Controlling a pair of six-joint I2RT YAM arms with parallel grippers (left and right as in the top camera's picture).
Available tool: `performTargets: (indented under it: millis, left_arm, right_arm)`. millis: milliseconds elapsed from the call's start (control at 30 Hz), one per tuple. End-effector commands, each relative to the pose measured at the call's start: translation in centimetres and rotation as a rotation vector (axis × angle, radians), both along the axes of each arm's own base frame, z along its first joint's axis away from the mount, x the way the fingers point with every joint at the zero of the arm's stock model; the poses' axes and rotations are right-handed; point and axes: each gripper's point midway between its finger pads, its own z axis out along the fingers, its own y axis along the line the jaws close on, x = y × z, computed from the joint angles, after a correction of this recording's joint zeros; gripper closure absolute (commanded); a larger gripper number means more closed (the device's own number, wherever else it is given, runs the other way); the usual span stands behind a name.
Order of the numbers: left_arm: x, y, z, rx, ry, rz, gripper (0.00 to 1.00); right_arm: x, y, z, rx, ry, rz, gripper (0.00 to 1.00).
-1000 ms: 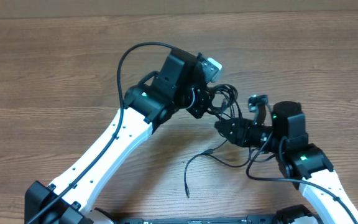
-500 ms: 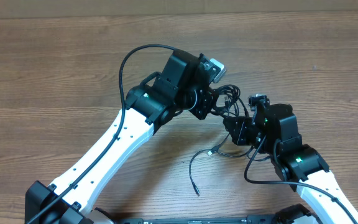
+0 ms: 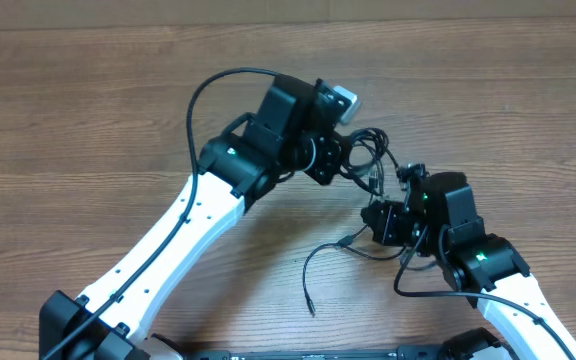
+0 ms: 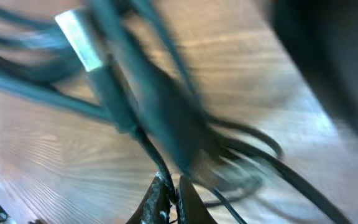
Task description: Untangle cables
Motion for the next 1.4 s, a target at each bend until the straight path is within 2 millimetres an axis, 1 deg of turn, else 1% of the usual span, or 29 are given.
performTargets:
  millis: [0,33,67,100,133,167,200,267,333,433,567,633,700,767,800,900,1067,1167,1200,1300,1367]
  left_arm:
    - [2.3,2.2,2.6,-0.042,-0.049,0.086,0.96]
    - [2.6,2.6,2.7,-0.045,-0.047,0.095,0.96]
    - [2.8,2.9,2.6,-0.046,-0.044,0.101,0.96]
    - [2.9,3.1,2.6,-0.047,-0.041,0.104,0.96]
    - [2.9,3.3,2.6,-0.047,-0.037,0.105,0.96]
    - [2.9,3.3,2.5,-0.044,-0.034,0.107,0.96]
    - [2.8,3.4,2.4,-0.037,-0.033,0.106,0.96]
    - [2.8,3.7,2.0,-0.01,-0.043,0.099,0.96]
    - [2.8,4.1,1.6,0.017,-0.041,0.11,0.96]
    - [2.4,4.5,0.9,0.054,-0.034,0.093,0.96]
    - [1.3,4.9,-0.1,0.117,-0.029,0.025,0.96]
    - [0.4,4.7,-0.4,0.125,-0.02,-0.028,0.96]
    - [-0.5,4.2,-0.4,0.109,-0.013,-0.094,0.96]
    - [-2.1,3.1,0.0,0.061,-0.009,-0.206,0.96]
    - [-2.4,2.9,0.1,0.05,-0.009,-0.228,0.96]
    - [-4.3,2.0,0.9,-0.026,-0.015,-0.369,0.96]
    - [-5.2,2.4,1.7,-0.101,-0.01,-0.451,0.96]
    - [-5.6,3.0,2.5,-0.167,-0.002,-0.488,0.96]
    - [-5.6,3.3,2.7,-0.185,0.002,-0.49,0.96]
    - [-5.2,4.2,3.3,-0.233,0.016,-0.477,0.96]
    - [-5.3,4.4,4.0,-0.279,0.021,-0.49,0.96]
  right_arm:
    - [-1.5,-0.2,-0.8,-0.021,0.073,0.013,0.96]
    - [-2.1,-0.2,-1.1,-0.019,0.103,0.022,0.96]
    - [-2.9,-0.2,-1.4,-0.015,0.139,0.033,0.92]
    - [-3.5,-0.1,-1.6,-0.011,0.166,0.042,0.83]
    - [-3.9,0.0,-1.7,-0.004,0.185,0.05,0.66]
    - [-4.1,0.1,-1.7,0.003,0.191,0.058,0.55]
    - [-4.1,0.3,-1.6,0.01,0.187,0.072,0.51]
    - [-3.9,0.8,-1.1,0.029,0.159,0.101,0.47]
    - [-3.4,1.0,-0.6,0.042,0.131,0.106,0.46]
    - [-2.1,1.2,0.7,0.049,0.071,0.096,0.46]
    - [1.0,0.2,3.3,-0.007,-0.063,0.019,0.45]
    - [2.6,-0.3,4.9,-0.037,-0.141,-0.019,0.45]
    - [3.7,-0.4,6.3,-0.06,-0.225,-0.011,0.46]
    - [4.8,-0.2,7.8,-0.071,-0.322,0.013,0.46]
    - [5.0,-0.1,8.1,-0.076,-0.343,0.023,0.46]
    - [5.2,0.0,8.4,-0.105,-0.394,0.062,0.46]
    - [4.5,0.3,8.0,-0.15,-0.425,0.164,0.46]
    - [4.0,1.3,8.4,-0.124,-0.451,0.236,0.47]
    - [3.7,1.7,8.6,-0.107,-0.463,0.265,0.5]
    - [2.9,3.1,9.5,-0.027,-0.483,0.334,0.69]
    - [2.1,4.3,10.4,0.045,-0.497,0.397,0.74]
